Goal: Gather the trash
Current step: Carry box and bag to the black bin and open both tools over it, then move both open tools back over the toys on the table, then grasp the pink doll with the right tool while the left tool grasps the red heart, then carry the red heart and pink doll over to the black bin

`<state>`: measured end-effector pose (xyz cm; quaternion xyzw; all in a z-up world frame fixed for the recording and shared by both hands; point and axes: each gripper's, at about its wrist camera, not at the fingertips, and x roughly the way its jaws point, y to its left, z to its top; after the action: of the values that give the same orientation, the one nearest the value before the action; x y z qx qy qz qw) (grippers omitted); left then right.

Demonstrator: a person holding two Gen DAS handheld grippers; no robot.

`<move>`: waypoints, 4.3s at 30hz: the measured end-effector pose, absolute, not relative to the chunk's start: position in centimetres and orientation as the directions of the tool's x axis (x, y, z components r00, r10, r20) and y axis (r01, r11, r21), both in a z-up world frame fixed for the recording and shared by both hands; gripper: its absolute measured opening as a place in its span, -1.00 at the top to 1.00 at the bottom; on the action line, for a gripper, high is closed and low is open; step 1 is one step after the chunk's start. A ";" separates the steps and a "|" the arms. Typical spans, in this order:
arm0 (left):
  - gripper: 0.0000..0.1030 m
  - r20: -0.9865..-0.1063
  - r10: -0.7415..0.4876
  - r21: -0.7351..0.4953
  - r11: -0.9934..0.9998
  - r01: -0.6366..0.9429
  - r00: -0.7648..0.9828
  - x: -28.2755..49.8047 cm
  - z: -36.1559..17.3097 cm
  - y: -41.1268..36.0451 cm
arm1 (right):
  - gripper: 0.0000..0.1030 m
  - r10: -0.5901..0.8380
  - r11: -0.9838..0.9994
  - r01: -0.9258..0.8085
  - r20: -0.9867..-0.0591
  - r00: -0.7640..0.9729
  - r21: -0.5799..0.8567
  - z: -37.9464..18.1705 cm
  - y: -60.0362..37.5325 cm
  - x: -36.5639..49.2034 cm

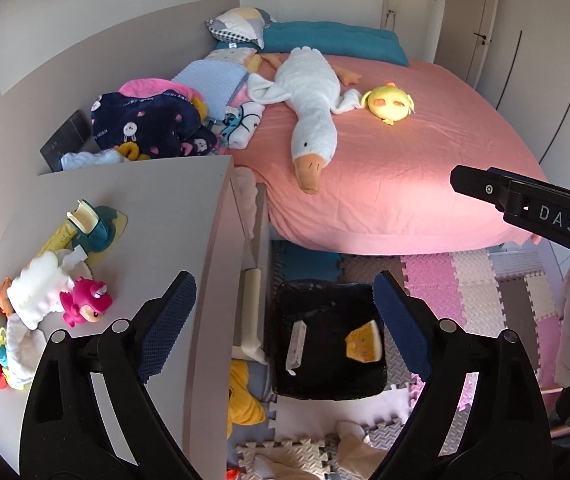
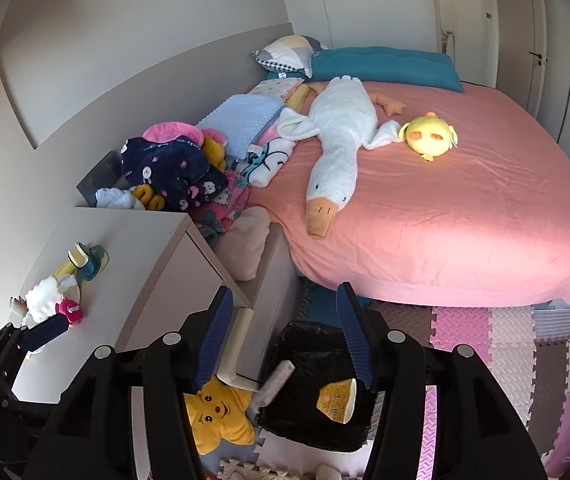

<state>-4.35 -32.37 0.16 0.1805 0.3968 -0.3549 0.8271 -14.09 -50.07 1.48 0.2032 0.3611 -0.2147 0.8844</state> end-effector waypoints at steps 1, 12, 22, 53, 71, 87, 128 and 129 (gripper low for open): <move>-0.69 -0.786 -0.443 0.016 0.683 0.731 0.431 -4.3 0.1 -32.3 | -0.07 -0.234 0.823 0.529 -0.727 0.645 0.204 1.4 -50.1 -14.1; -0.69 -0.793 -0.412 0.019 0.719 0.695 0.449 -3.9 -0.1 -29.7 | -0.07 -0.198 0.846 0.492 -0.734 0.649 0.206 1.2 -47.8 -12.9; -0.69 -0.800 -0.369 0.019 0.772 0.635 0.472 -2.7 -0.4 -25.9 | -0.07 -0.129 0.884 0.415 -0.741 0.660 0.216 0.8 -44.2 -10.5; -0.69 -0.816 -0.199 0.012 0.933 0.360 0.543 2.2 -1.1 -8.4 | -0.33 0.084 0.965 0.140 -0.767 0.636 0.222 -0.8 -29.0 -0.1; -0.69 -0.829 -0.129 -0.009 0.976 0.216 0.545 5.7 -2.5 -0.9 | -0.34 0.105 0.978 0.085 -0.798 0.593 0.192 -4.0 -24.1 5.9; -0.69 -0.839 -0.058 -0.003 0.995 0.104 0.541 9.1 -4.6 3.5 | -0.32 0.035 0.995 0.053 -0.787 0.616 0.086 -7.2 -22.6 8.5; 0.12 -0.784 -0.094 -0.006 0.990 0.144 0.614 7.8 -1.3 -0.9 | -0.32 0.065 0.985 0.078 -0.743 0.666 0.156 -2.0 -26.9 3.8; 0.12 -0.783 -0.101 -0.006 0.988 0.156 0.614 7.6 -1.2 -1.5 | -0.32 0.062 0.984 0.082 -0.742 0.667 0.155 -1.8 -27.2 3.5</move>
<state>7.57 -1.49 -1.24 0.0315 0.4337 -0.0716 0.8977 3.46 -27.18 -1.82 0.0880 0.4079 -0.0055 0.9088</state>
